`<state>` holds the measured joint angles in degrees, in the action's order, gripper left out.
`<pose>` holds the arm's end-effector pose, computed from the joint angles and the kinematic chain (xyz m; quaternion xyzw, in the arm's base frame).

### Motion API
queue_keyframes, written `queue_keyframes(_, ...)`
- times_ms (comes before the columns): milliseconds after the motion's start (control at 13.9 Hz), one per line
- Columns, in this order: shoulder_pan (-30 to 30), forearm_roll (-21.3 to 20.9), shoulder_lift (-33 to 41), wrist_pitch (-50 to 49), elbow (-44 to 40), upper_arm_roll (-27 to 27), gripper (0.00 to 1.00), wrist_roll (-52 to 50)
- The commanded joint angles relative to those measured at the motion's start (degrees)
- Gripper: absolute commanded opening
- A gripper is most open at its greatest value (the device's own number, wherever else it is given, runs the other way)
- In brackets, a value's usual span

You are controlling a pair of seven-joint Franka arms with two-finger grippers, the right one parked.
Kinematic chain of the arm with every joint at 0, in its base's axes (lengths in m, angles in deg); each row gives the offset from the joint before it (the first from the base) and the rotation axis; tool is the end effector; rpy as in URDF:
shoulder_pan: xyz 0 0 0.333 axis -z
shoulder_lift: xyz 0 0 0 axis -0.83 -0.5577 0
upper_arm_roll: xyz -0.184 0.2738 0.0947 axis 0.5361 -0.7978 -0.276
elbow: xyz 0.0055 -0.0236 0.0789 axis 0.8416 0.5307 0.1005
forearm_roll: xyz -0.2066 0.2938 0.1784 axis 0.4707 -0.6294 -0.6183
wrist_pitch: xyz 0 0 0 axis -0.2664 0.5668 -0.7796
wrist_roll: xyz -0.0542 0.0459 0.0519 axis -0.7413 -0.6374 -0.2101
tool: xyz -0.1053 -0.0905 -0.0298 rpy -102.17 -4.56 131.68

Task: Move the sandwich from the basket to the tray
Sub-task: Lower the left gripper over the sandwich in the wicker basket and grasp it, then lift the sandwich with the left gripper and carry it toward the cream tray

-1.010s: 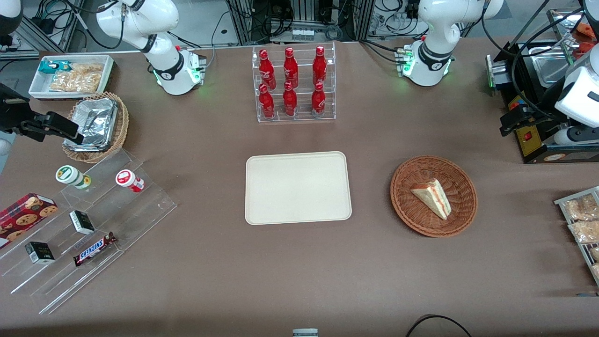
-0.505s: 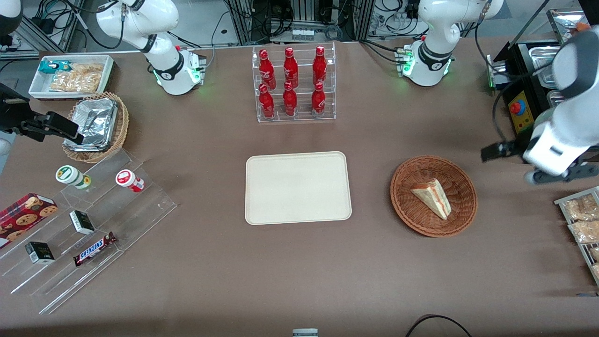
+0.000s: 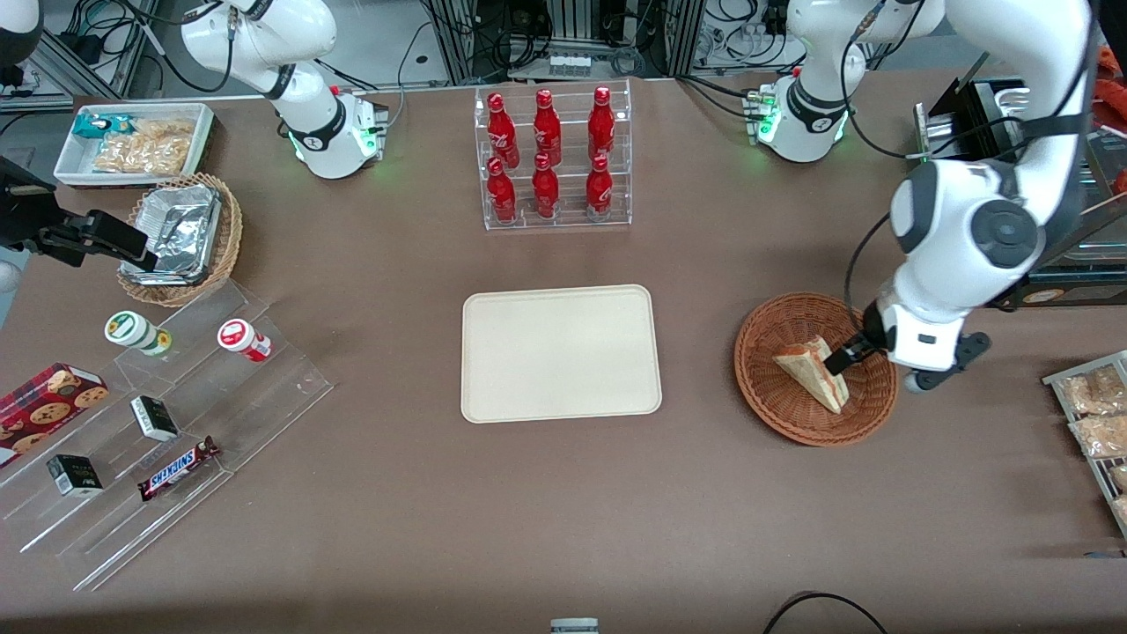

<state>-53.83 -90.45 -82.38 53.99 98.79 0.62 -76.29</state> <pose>0.5778 -0.0891 0.3394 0.9539 0.2979 0.0294 0.0200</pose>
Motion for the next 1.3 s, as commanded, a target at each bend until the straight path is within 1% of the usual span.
queue_keyframes(0, 0.1, -0.2, 1.2, 6.8, 7.2, -0.1, 1.00, -3.4)
queue_keyframes(216, 0.1, -0.2, -2.7, 7.5, 7.3, -0.1, 1.00, -4.6)
queue_keyframes(433, 0.1, 0.0, -6.6, 12.2, 7.2, -0.1, 1.00, -5.1)
queue_keyframes(505, 0.2, 0.0, -7.8, 14.0, 7.2, -0.1, 0.97, -5.2)
queue_keyframes(577, 0.1, 0.0, -8.3, 14.4, 7.2, -0.1, 0.73, -5.3)
queue_keyframes(649, 0.1, 0.0, -8.4, 14.4, 7.0, -0.1, 0.33, -5.3)
queue_keyframes(722, 0.0, 0.0, -8.3, 14.3, 6.7, -0.1, 0.11, -5.1)
queue_keyframes(794, 0.0, 0.0, -8.1, 13.8, 5.6, -0.1, 0.06, -5.1)
queue_keyframes(938, 0.1, 0.0, -6.3, 10.2, 3.7, -0.1, 0.04, -4.9)
queue_keyframes(1155, 0.2, -0.2, -0.5, -5.5, -2.9, 0.1, 0.04, -4.8)
queue_keyframes(1227, 1.0, -0.2, 1.3, -11.9, -6.5, 0.4, 0.04, -4.9)
